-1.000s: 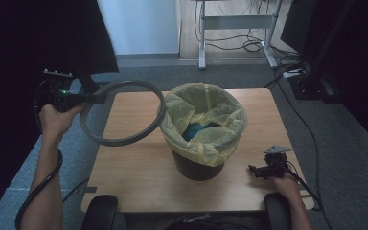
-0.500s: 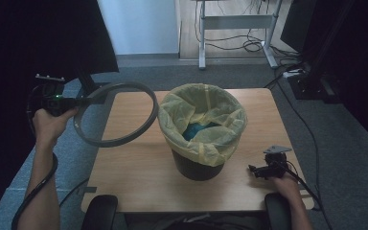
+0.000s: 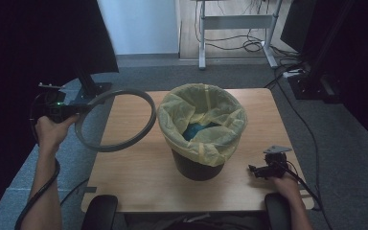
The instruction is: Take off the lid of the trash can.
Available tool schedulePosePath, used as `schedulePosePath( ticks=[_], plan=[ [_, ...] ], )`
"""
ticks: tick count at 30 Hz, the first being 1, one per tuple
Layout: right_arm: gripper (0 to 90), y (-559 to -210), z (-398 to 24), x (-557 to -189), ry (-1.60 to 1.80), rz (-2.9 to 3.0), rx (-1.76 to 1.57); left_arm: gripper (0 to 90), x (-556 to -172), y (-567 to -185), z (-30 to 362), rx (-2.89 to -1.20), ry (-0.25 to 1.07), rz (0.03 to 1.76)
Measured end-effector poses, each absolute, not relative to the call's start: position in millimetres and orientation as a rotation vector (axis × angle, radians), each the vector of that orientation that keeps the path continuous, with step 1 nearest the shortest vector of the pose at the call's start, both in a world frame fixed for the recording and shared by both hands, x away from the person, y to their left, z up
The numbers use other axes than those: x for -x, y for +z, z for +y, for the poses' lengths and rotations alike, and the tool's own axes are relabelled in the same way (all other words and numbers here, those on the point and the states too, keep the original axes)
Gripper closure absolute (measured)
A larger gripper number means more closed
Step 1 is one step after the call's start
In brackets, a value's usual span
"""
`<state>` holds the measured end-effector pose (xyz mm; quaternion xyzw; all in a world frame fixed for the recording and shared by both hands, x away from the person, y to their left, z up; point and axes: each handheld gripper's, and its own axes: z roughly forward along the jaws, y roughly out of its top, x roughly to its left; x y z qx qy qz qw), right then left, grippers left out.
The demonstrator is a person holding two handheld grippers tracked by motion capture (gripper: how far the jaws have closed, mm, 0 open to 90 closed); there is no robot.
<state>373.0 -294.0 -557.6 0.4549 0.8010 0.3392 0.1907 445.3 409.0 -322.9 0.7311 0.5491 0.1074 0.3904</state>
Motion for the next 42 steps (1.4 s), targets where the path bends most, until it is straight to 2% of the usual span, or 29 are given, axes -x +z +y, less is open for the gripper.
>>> schedulePosePath(
  ticks=[42],
  plan=[
    [0.0,-557.6,-293.8,-372.7,0.954,2.247,-1.283,78.3,-449.5,-420.5,393.8,-1.855,0.253,1.42]
  ],
)
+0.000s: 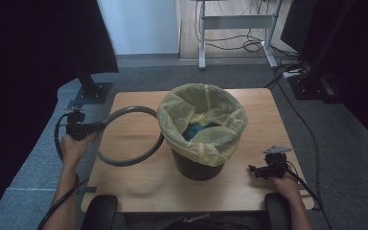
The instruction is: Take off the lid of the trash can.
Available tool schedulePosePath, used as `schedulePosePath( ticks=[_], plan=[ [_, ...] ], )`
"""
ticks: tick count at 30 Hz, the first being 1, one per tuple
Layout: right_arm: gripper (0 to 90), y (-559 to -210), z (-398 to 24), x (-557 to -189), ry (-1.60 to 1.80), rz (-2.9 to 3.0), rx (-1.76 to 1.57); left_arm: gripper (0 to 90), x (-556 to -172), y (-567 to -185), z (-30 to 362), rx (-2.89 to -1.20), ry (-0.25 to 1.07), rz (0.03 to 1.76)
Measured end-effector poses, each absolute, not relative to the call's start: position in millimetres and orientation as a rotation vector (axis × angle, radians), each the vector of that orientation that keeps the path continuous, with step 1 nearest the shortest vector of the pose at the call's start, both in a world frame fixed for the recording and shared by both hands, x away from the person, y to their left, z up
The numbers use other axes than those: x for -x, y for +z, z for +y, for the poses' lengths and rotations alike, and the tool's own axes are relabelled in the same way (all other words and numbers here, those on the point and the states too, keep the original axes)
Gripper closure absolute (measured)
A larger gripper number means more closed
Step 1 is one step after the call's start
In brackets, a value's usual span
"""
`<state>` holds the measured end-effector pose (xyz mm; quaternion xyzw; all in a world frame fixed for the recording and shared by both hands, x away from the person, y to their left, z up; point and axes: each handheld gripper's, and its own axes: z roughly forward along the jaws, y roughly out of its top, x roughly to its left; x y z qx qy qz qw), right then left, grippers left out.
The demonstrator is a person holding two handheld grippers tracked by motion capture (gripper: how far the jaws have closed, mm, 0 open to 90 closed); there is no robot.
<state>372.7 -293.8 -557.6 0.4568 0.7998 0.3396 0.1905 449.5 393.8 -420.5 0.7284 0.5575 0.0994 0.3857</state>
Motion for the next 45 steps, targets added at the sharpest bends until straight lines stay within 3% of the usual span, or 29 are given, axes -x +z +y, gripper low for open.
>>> schedulePosePath(
  ticks=[45],
  plan=[
    [0.0,-557.5,-293.7,-372.7,0.955,2.248,-1.286,78.1,-446.0,-529.7,362.5,-1.953,0.343,1.518]
  ],
)
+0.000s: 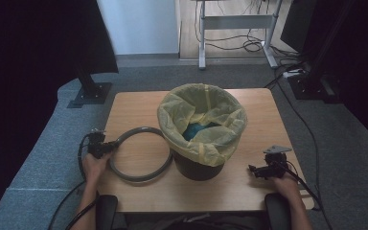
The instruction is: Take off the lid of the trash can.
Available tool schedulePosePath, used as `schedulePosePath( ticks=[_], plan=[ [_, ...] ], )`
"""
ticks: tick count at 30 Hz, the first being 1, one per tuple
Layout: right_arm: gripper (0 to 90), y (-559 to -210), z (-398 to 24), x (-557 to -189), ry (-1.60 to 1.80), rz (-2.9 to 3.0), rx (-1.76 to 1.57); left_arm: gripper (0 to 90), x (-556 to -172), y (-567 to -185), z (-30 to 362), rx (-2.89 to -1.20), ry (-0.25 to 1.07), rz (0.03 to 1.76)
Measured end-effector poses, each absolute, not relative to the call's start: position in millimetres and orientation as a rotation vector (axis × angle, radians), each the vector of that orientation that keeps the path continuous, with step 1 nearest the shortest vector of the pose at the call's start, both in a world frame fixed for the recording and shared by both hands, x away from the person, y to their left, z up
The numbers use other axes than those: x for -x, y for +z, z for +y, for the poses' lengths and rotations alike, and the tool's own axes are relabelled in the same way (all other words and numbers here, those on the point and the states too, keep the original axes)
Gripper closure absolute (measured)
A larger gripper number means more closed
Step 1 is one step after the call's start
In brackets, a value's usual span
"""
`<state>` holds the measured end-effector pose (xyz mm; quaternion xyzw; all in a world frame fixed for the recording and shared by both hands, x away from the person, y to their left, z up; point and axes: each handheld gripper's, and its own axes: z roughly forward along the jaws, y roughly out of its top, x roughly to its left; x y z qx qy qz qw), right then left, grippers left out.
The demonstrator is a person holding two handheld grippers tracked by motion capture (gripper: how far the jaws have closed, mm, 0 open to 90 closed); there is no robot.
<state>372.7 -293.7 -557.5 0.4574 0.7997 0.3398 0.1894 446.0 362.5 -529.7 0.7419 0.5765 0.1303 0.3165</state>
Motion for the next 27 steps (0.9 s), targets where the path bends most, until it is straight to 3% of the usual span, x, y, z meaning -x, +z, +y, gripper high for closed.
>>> schedulePosePath(
  ticks=[7,14,19,24,27],
  plan=[
    [0.0,-557.5,-293.7,-372.6,0.956,2.248,-1.286,74.5,-443.5,-532.0,357.5,-1.992,0.395,1.484],
    [0.0,-557.5,-293.6,-372.6,0.956,2.248,-1.286,40.6,-438.6,-539.6,348.8,-2.054,0.505,1.374],
    [0.0,-557.5,-293.7,-372.7,0.956,2.248,-1.285,14.1,-439.6,-544.8,345.9,-2.057,0.51,1.37],
    [0.0,-557.5,-293.7,-372.6,0.956,2.248,-1.286,0.0,-441.4,-546.0,344.7,-2.085,0.491,1.384],
    [0.0,-557.5,-293.7,-372.7,0.956,2.248,-1.286,0.0,-441.4,-546.0,344.8,-2.084,0.491,1.386]
  ],
)
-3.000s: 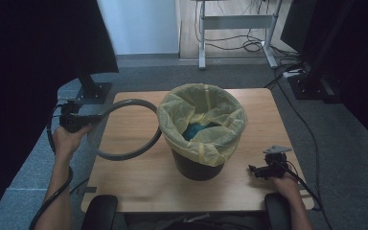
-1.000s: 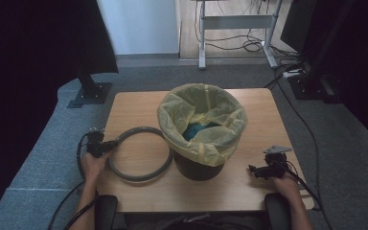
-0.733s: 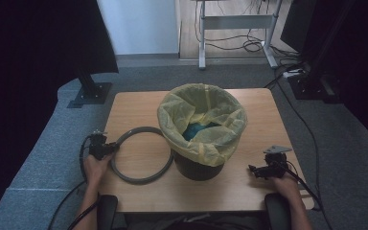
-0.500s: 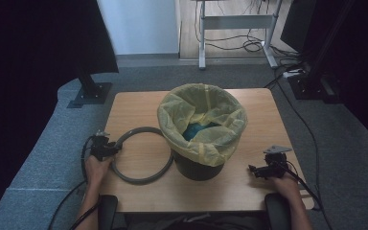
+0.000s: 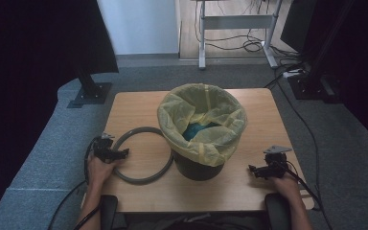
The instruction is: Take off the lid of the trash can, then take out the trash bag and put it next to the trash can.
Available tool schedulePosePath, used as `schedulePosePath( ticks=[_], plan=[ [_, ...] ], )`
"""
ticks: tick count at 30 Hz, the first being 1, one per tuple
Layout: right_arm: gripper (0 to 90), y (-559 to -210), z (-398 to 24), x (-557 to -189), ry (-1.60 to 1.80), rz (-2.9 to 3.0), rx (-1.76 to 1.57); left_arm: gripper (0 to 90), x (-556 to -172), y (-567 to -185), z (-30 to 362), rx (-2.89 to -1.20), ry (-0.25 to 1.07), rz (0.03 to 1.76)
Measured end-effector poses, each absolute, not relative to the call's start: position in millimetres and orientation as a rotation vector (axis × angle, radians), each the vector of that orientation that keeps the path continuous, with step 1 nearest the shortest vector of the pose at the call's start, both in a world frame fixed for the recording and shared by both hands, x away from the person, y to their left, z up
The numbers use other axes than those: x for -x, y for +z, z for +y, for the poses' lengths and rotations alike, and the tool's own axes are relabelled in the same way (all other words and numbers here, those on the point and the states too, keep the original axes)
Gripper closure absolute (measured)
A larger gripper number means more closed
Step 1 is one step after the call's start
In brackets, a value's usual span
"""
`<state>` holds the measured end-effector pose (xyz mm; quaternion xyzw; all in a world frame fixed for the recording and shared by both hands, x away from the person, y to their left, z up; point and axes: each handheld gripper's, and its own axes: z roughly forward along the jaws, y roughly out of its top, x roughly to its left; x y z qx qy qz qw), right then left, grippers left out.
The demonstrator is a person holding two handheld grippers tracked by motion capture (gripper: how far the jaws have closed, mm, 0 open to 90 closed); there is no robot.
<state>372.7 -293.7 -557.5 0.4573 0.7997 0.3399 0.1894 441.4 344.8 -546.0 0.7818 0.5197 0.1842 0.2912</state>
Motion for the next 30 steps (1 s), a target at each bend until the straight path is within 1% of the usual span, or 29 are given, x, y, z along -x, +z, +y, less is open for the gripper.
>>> schedulePosePath(
  ticks=[9,14,15,22,30],
  plan=[
    [0.0,-557.5,-293.5,-372.5,0.957,2.248,-1.285,0.0,-441.8,-545.8,344.8,-2.081,0.489,1.391],
    [0.0,-556.7,-293.4,-372.2,0.953,2.264,-1.279,0.1,-444.1,-542.4,344.4,-2.092,0.461,1.41],
    [0.0,-556.4,-293.4,-372.2,0.953,2.269,-1.28,0.4,-444.4,-541.7,344.7,-2.085,0.444,1.407],
    [0.0,-552.5,-291.9,-373.8,0.942,2.306,-1.281,0.9,-442.2,-528.6,347.0,-2.056,0.427,1.366],
    [0.0,-538.9,-292.0,-372.1,0.976,2.306,-1.283,2.7,-437.2,-521.4,342.1,-2.112,0.38,1.307]
  ],
)
